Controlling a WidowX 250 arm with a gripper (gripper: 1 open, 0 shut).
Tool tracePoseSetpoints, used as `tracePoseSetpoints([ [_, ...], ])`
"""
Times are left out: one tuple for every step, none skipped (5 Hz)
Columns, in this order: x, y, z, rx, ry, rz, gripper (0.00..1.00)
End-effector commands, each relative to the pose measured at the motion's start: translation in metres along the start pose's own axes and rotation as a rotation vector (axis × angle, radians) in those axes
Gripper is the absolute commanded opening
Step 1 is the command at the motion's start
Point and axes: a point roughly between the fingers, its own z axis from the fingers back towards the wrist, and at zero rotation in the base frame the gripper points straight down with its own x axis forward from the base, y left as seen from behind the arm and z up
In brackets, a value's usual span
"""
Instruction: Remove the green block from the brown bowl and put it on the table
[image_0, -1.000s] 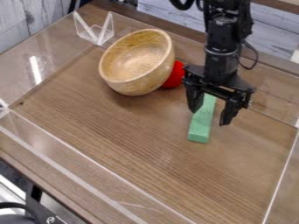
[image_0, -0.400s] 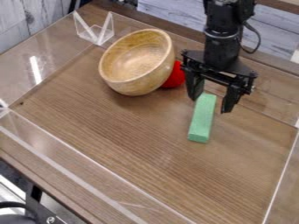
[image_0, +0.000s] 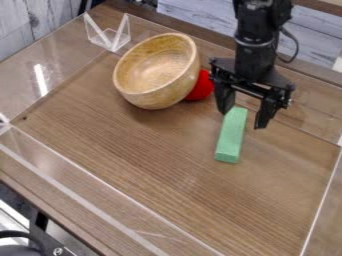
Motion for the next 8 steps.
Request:
tracePoseSetpoints([
  [0.009, 0.003, 0.002, 0.003, -0.051, -0.001, 1.0],
  [0.011, 0.007, -0.003, 0.004, -0.018, -0.007, 1.0],
  [0.005, 0.004, -0.009, 0.007, 0.003, -0.009, 1.0],
  [-0.001, 0.0, -0.016, 0.008, 0.026, -0.012, 1.0],
  [-0.002, 0.006, -0.025, 0.014, 0.034, 0.011, 1.0],
  [-0.004, 0.011, -0.029, 0.017, 0.035, 0.034, 0.0],
  [-0.011, 0.004, -0.013, 0.014, 0.028, 0.03, 0.0],
  [-0.02, -0.002, 0.013, 0.007, 0.007, 0.033, 0.0],
])
